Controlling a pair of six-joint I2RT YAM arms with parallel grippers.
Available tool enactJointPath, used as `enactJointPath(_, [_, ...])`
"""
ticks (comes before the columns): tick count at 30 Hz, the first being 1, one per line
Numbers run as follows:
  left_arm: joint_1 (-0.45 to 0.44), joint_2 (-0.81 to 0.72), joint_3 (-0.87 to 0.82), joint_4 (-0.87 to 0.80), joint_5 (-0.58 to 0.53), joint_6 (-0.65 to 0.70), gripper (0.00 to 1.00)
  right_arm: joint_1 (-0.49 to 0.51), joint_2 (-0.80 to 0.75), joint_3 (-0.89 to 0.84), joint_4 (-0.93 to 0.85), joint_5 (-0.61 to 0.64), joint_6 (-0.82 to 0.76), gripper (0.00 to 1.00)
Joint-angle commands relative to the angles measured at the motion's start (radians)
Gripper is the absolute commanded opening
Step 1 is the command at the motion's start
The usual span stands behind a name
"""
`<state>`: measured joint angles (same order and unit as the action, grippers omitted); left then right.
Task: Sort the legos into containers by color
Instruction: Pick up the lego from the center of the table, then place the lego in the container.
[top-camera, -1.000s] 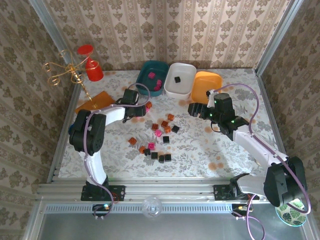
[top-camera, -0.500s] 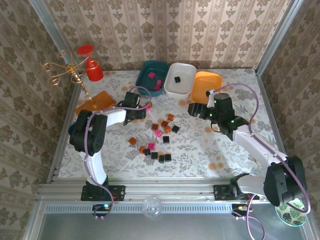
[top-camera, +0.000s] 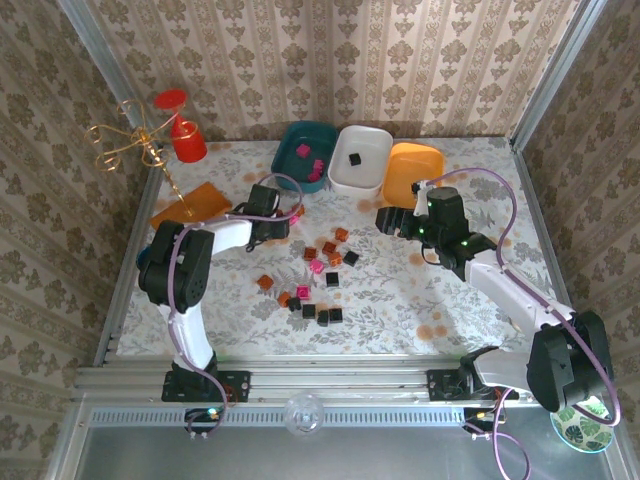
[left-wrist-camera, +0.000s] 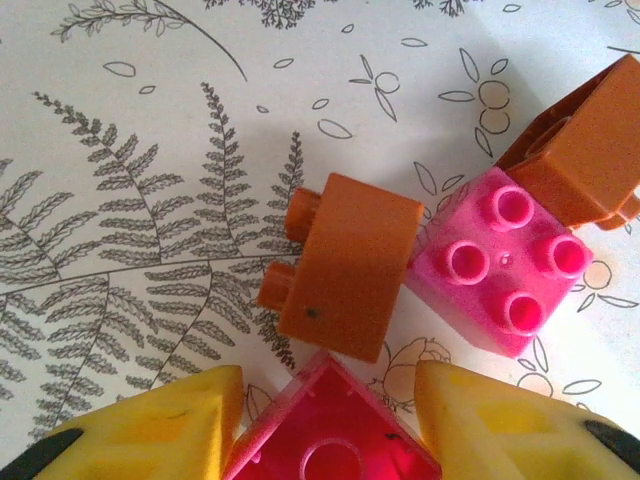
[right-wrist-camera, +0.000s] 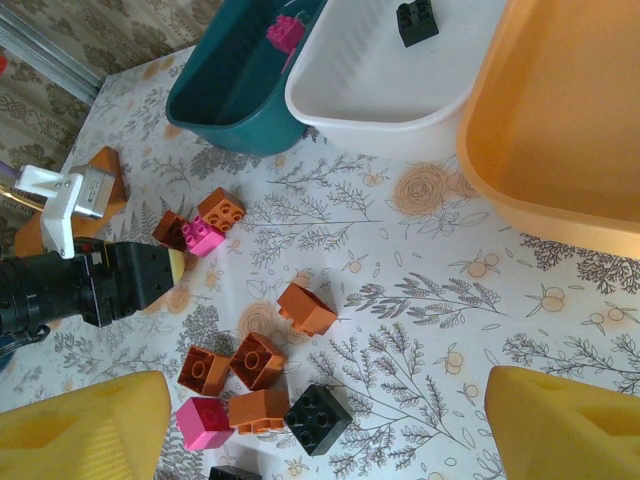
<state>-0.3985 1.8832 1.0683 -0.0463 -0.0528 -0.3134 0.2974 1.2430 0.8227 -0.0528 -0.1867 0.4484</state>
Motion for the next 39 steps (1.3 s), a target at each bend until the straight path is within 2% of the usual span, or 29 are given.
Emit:
enactJointPath(1, [0.002,-0.067,-0.036,-0.021,-0.016,0.006,0.45,0.0,-0.032,-0.011,-0.017,0.023,0.008,0.84])
enactJointPath(7, [0.001,-0.189,-0.057,0.018,-0.014,-0.001,0.44,0.0,-0.095,-0.041,-0.032,0.015,0.034,0.84])
enactJointPath(12, [0.001,-0.153,0.075,-0.006,-0.004,0.021,0.44,0.037,-0.132,-0.096,0.003,0.015,0.067,0.84])
enactJointPath(17, [0.004,-0.028,0.282,-0.057,-0.021,0.06,0.44,0.096,-0.129,-0.112,-0.023,0.049,0.056,0.84])
enactJointPath(27, [0.024,0.364,0.826,-0.255,-0.024,0.116,0.47,0.17,-0.192,-0.169,-0.069,0.118,0.057,0.84])
enactJointPath(30, [0.03,0.473,1.019,-0.372,-0.003,0.13,0.51,0.203,-0.177,-0.164,-0.098,0.161,0.04,0.84])
enactJointPath(33, [0.028,0.515,1.145,-0.453,0.012,0.142,0.61,0.229,-0.144,-0.152,-0.112,0.191,0.034,0.84])
enactJointPath(36, [0.018,0.458,1.124,-0.451,0.019,0.154,0.72,0.244,-0.099,-0.134,-0.104,0.206,0.033,0.84])
enactJointPath(39, [0.006,0.325,0.964,-0.397,0.025,0.165,0.77,0.25,-0.064,-0.115,-0.09,0.21,0.035,0.84])
